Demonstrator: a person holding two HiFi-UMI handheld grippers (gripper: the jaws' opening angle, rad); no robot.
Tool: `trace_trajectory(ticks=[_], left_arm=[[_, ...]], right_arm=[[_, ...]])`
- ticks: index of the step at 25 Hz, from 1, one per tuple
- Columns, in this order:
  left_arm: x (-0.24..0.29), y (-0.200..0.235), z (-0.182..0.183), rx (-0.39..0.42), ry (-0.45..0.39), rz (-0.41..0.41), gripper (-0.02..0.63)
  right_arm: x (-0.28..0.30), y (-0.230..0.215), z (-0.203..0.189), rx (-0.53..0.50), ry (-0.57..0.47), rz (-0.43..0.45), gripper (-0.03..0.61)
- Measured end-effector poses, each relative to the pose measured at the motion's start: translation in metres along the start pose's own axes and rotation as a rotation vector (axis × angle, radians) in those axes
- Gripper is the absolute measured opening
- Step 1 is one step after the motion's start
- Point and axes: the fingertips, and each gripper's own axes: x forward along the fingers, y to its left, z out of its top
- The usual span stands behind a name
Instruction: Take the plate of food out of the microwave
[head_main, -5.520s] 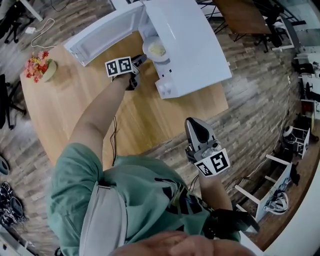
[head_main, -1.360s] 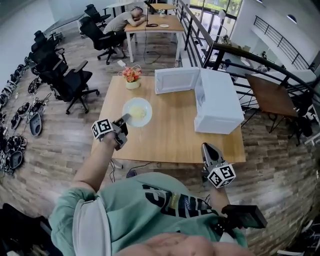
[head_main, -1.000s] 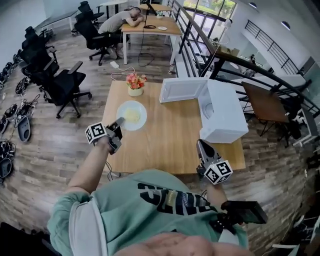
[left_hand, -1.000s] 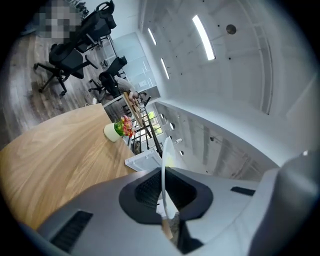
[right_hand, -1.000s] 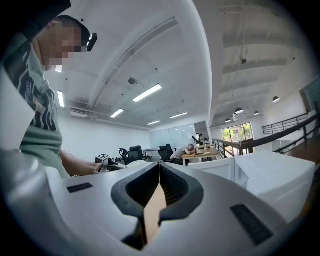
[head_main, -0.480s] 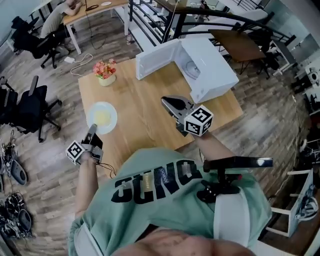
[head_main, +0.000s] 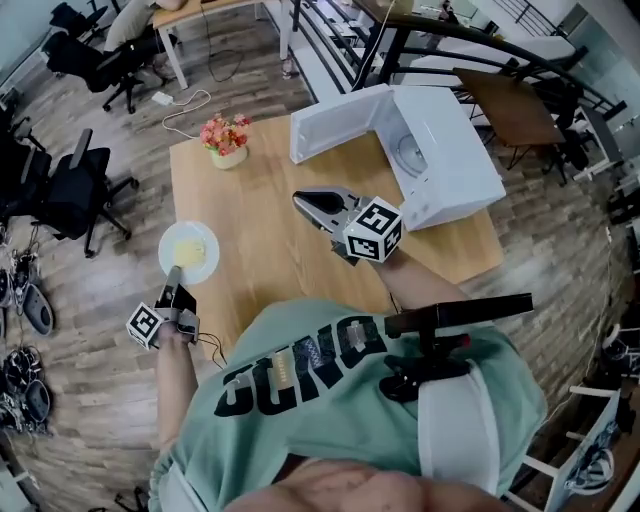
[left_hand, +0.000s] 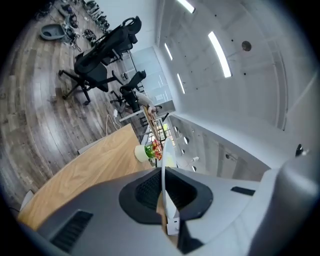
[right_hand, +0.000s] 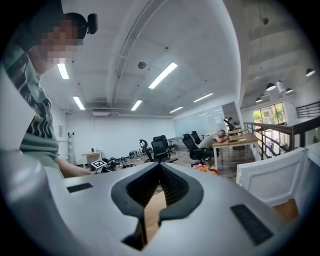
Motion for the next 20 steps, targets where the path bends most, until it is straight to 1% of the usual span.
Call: trace_trajectory(ticks=[2,4,5,7,9,11,14,17,20], left_arm=[[-0.003,-0.005,-0.006,-0.006,-0.072,0.025,0.017],[0.001,-0.011,-0.018,-0.02,-0.127,0.026,0.017],[0.006,-0.012,-0.023,-0.007,-0.136,0.021,0.017],[0.02,-0.013,-0.039,0.025,-0.127,0.022,0.017],[0.025,-0.015,-0.06,0.011,-0.117,0.052,0.017],[0.022,-0.017,-0.075,-0.024,-0.105,0.084,0.017],[0.02,-0.019,-0.078,-0.057,-0.07,0.109,0.017],[0.028,-0.024,-0.069,-0.061,-0.028,0.077,0.017],[0.045,-0.031,-0.068,-0.051,0.003,0.032,0.017]], right_arm=[[0.006,-0.014,-0.007,0.003,0.006,0.073,0.006],[0.013,-0.034,-0.015,0.02,0.008,0.127,0.006],[0.016,-0.044,-0.017,0.023,0.003,0.149,0.006],[0.022,-0.062,-0.022,0.022,-0.012,0.186,0.006],[0.024,-0.069,-0.03,0.036,-0.03,0.217,0.006],[0.026,-0.063,-0.041,0.058,-0.039,0.242,0.006],[0.03,-0.047,-0.057,0.1,-0.019,0.242,0.006],[0.026,-0.038,-0.063,0.122,0.007,0.2,0.006],[0.009,-0.04,-0.054,0.102,0.0,0.151,0.006]])
